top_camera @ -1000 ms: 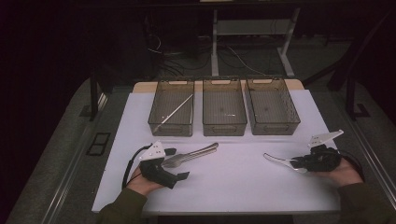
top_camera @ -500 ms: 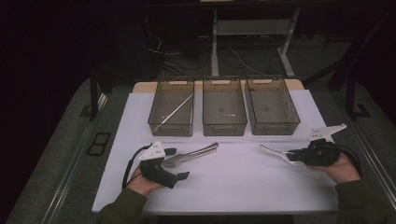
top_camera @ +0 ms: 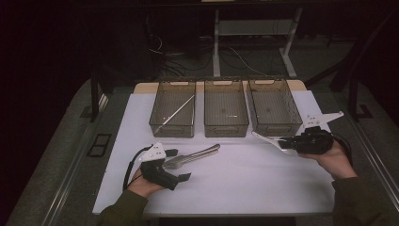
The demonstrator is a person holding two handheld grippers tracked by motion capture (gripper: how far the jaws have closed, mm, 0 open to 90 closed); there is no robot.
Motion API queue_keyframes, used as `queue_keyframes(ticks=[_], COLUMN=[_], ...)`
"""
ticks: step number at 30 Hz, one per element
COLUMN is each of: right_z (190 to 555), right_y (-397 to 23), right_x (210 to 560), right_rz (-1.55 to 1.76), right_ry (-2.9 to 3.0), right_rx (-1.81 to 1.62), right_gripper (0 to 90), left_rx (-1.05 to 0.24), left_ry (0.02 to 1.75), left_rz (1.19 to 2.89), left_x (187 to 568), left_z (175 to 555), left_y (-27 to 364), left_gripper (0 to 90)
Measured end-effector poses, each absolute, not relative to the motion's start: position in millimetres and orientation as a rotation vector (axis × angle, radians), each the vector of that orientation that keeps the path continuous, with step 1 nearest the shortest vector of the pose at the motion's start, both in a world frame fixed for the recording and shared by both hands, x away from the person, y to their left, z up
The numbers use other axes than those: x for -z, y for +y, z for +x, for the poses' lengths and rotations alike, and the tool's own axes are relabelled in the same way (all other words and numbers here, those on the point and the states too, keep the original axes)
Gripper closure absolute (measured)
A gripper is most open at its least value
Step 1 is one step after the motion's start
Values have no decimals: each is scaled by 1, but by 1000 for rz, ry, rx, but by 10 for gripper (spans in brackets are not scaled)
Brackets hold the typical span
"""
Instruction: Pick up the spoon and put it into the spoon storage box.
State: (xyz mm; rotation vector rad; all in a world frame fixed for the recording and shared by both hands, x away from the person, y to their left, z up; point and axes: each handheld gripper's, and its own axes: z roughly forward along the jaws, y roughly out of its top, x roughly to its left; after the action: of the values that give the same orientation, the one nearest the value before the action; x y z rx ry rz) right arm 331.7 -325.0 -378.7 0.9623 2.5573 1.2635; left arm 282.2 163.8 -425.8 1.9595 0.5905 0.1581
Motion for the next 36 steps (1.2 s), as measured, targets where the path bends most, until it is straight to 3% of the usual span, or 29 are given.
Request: queue_keyframes(ticks=[21,36], right_z=[393,437], right_y=[-261,-205], right_x=[340,345], right_rz=[889,886], right_ry=[2561,2576], right_rx=[-1241,-1185], right_gripper=[792,791], left_rx=[-145,-137], left_ry=[578,570], left_rz=[1954,1947], left_x=[426,425], left_z=[282,281], left_y=[162,161], left_gripper=[0,0])
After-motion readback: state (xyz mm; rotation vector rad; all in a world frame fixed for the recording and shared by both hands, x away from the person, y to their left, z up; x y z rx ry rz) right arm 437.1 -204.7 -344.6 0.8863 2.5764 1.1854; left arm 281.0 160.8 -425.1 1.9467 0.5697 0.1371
